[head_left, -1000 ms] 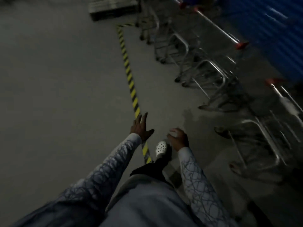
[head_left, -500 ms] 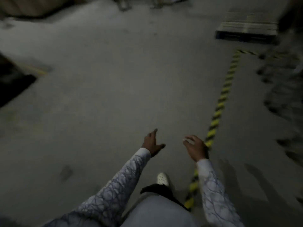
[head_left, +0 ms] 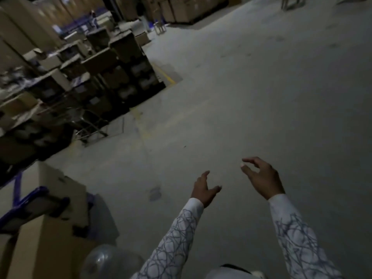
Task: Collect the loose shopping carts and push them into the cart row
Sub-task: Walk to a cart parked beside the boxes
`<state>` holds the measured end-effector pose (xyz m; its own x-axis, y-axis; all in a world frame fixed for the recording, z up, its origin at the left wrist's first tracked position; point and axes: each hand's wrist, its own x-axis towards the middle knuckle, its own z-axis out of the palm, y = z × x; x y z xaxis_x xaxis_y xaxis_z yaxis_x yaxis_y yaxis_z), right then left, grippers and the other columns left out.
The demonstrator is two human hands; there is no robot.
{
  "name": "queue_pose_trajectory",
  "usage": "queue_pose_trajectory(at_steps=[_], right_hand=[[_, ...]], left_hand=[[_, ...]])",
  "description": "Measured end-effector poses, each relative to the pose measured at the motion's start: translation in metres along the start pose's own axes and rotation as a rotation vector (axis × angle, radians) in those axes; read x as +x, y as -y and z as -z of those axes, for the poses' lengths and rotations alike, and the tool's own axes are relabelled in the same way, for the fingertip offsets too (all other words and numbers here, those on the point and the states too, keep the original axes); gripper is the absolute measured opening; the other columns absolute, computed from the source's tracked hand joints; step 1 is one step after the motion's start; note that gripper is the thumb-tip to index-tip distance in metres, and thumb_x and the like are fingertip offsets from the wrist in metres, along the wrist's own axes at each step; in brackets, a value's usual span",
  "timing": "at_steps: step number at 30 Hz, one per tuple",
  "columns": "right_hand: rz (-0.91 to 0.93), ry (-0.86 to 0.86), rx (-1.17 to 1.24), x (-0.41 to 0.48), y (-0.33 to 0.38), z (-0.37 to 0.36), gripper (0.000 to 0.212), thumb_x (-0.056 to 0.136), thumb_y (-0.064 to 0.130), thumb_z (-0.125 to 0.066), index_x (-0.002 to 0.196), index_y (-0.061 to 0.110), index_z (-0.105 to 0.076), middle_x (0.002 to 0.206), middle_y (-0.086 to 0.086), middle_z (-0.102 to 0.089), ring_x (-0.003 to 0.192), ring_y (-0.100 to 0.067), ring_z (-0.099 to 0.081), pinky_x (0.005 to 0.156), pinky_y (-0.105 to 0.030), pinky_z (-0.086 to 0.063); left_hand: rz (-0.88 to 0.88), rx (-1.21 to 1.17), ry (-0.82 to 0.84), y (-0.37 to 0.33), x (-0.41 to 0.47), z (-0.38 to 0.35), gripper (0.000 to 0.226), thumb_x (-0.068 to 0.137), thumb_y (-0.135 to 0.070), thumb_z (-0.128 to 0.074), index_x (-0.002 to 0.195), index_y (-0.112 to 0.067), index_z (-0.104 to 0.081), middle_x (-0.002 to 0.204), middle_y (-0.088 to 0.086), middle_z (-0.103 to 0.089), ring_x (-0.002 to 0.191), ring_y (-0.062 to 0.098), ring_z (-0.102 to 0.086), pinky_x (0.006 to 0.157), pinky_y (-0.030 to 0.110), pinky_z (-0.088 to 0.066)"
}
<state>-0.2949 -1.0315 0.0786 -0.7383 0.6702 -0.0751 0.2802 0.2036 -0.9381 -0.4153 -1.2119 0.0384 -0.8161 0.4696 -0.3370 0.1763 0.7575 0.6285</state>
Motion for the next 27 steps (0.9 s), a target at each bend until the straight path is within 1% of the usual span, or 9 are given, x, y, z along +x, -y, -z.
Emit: queue_pose_trajectory(at_steps=[3,6,8,10,13,17,19,23,27], right_hand=[[0.009,0.064,0.017,0.022,-0.001,0.000,0.022,0.090,0.031,-0.072,0.111,0.026,-0.072,0.123,-0.001,-0.069,0.117,-0.022,-0.061,0.092,-0.028,-0.046],[-0.001,0.123,0.013,0.043,-0.002,0.012,0.021,0.091,0.030,-0.072,0.111,0.025,-0.072,0.122,-0.001,-0.070,0.116,-0.023,-0.061,0.088,-0.025,-0.042],[0.019,0.158,-0.007,0.058,-0.004,0.026,0.022,0.091,0.029,-0.072,0.112,0.023,-0.072,0.121,-0.001,-0.070,0.115,-0.023,-0.062,0.089,-0.025,-0.043],[0.053,0.191,-0.047,0.076,-0.007,0.045,0.024,0.090,0.030,-0.072,0.113,0.023,-0.072,0.123,-0.002,-0.069,0.117,-0.024,-0.061,0.092,-0.028,-0.045],[0.091,0.222,-0.083,0.102,-0.008,0.081,0.025,0.090,0.032,-0.071,0.114,0.024,-0.071,0.124,-0.002,-0.068,0.118,-0.024,-0.061,0.095,-0.031,-0.046],[0.143,0.248,-0.086,0.132,-0.011,0.120,0.026,0.090,0.031,-0.071,0.115,0.023,-0.071,0.123,-0.001,-0.069,0.117,-0.021,-0.061,0.096,-0.031,-0.046],[0.151,0.249,-0.054,0.144,-0.012,0.131,0.024,0.090,0.030,-0.071,0.113,0.022,-0.072,0.120,0.001,-0.070,0.115,-0.018,-0.062,0.093,-0.028,-0.045],[0.153,0.319,-0.032,0.160,-0.015,0.140,0.023,0.090,0.028,-0.072,0.112,0.021,-0.071,0.118,0.001,-0.070,0.112,-0.016,-0.062,0.091,-0.025,-0.045],[0.155,0.411,-0.028,0.177,-0.018,0.137,0.023,0.091,0.026,-0.072,0.113,0.021,-0.071,0.119,0.001,-0.070,0.114,-0.015,-0.061,0.091,-0.026,-0.045]], left_hand=[[0.019,-0.070,-0.075,-0.014,0.007,0.003,0.079,0.086,-0.040,-0.074,0.152,-0.024,-0.034,0.152,0.007,-0.042,0.141,0.025,-0.039,0.113,0.042,-0.036],[0.027,-0.161,-0.133,-0.042,0.011,0.002,0.075,0.088,-0.036,-0.075,0.151,-0.024,-0.037,0.151,0.007,-0.044,0.138,0.021,-0.041,0.111,0.039,-0.038],[0.014,-0.210,-0.179,-0.068,0.016,-0.002,0.071,0.089,-0.034,-0.074,0.150,-0.023,-0.038,0.149,0.008,-0.047,0.136,0.019,-0.044,0.106,0.033,-0.040],[-0.012,-0.268,-0.243,-0.099,0.021,-0.006,0.069,0.090,-0.032,-0.073,0.150,-0.021,-0.040,0.148,0.008,-0.048,0.134,0.019,-0.045,0.101,0.028,-0.040],[-0.068,-0.348,-0.328,-0.152,0.028,-0.011,0.065,0.092,-0.032,-0.071,0.149,-0.021,-0.040,0.147,0.009,-0.048,0.134,0.021,-0.046,0.097,0.030,-0.040],[-0.118,-0.383,-0.425,-0.207,0.033,-0.015,0.064,0.093,-0.035,-0.069,0.149,-0.022,-0.041,0.149,0.006,-0.048,0.135,0.018,-0.046,0.100,0.034,-0.041],[-0.129,-0.380,-0.471,-0.224,0.031,-0.019,0.063,0.094,-0.036,-0.068,0.149,-0.023,-0.040,0.149,0.004,-0.047,0.135,0.016,-0.045,0.103,0.035,-0.041],[-0.098,-0.370,-0.543,-0.240,0.025,-0.026,0.065,0.093,-0.039,-0.068,0.150,-0.024,-0.040,0.149,0.002,-0.048,0.134,0.014,-0.045,0.103,0.034,-0.042],[-0.021,-0.383,-0.600,-0.240,0.028,-0.033,0.064,0.093,-0.038,-0.068,0.149,-0.023,-0.041,0.148,0.003,-0.048,0.134,0.014,-0.045,0.105,0.038,-0.043]])
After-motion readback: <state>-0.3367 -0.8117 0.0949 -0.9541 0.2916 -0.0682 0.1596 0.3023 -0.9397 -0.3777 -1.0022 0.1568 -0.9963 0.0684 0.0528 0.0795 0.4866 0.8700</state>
